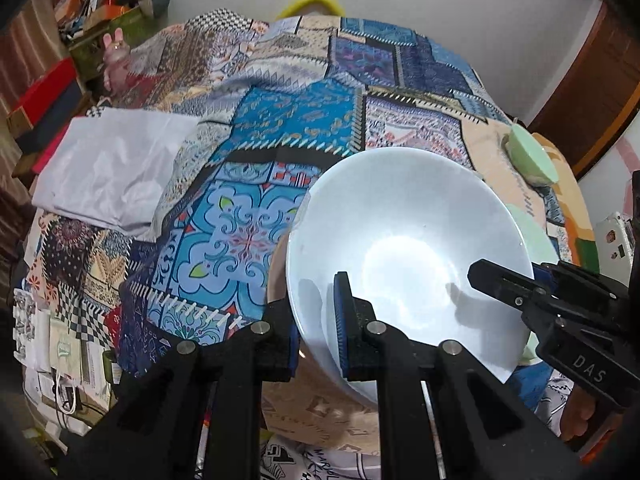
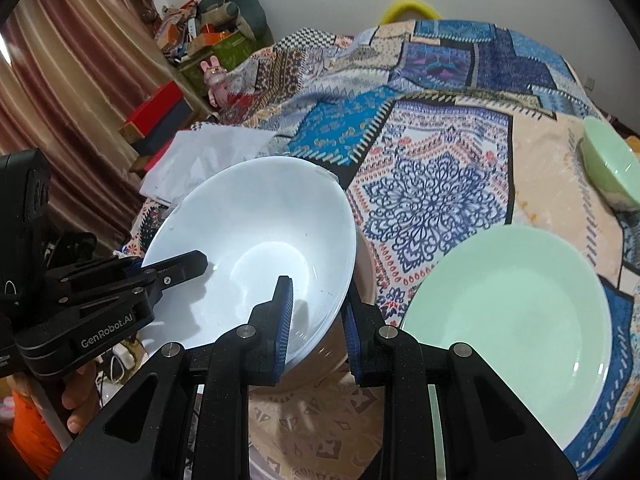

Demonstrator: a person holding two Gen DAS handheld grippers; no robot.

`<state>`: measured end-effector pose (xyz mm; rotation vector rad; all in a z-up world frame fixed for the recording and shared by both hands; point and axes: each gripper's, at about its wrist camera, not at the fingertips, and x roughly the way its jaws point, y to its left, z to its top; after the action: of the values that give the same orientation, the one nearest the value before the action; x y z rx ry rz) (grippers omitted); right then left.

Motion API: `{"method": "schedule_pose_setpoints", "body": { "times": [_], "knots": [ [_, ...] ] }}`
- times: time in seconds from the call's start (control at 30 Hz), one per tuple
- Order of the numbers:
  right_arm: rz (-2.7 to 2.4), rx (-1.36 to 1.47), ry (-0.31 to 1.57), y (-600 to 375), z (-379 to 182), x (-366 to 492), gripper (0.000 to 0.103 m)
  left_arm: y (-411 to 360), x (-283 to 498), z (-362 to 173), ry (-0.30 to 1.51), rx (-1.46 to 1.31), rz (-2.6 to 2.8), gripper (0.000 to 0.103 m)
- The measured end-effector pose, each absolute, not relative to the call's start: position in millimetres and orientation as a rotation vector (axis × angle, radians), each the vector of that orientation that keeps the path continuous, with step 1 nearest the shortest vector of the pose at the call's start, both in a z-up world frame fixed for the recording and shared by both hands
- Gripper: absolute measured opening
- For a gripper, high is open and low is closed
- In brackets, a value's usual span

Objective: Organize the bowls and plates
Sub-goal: 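Lower the white dotted bowl into the pale pink bowl and open both grippers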

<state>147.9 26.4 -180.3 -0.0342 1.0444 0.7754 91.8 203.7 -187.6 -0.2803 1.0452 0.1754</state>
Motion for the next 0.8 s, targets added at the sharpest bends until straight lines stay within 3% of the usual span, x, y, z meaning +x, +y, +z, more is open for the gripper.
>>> {"method": "schedule_pose_setpoints", "body": {
  "times": [0.8],
  "knots": [
    [0.790, -0.047, 1.095, 25.8, -198.0, 152.1, 0.022, 204.6, 99.5, -217.2, 1.108, -0.235, 0.164, 0.014]
  ]
}}
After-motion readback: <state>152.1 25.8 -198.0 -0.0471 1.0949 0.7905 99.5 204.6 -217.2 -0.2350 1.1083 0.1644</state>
